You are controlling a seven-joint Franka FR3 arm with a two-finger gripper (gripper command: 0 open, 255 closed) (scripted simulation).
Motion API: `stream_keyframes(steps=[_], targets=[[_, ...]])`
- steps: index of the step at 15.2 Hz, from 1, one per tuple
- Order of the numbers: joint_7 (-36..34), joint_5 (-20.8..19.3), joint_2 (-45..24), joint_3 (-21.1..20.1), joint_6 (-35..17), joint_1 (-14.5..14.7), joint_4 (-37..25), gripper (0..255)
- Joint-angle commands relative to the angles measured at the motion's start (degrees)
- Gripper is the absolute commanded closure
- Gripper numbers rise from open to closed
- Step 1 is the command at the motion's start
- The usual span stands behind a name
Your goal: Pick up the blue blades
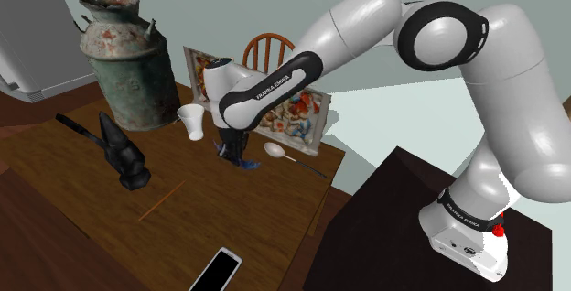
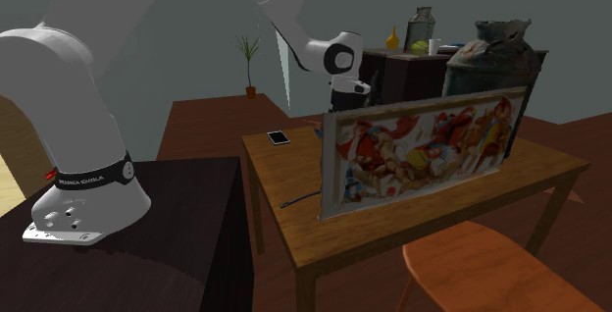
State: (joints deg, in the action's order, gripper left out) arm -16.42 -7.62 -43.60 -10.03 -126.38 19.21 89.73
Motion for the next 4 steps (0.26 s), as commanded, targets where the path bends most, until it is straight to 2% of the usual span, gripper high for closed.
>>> stream_keyframes(steps=[1,4], targets=[[0.0,0.1,1.0,-0.1,0.9,-0.1,0.1,255],[0.1,0.2,1.6,-0.2,1.5,-0.1,0.2,255]])
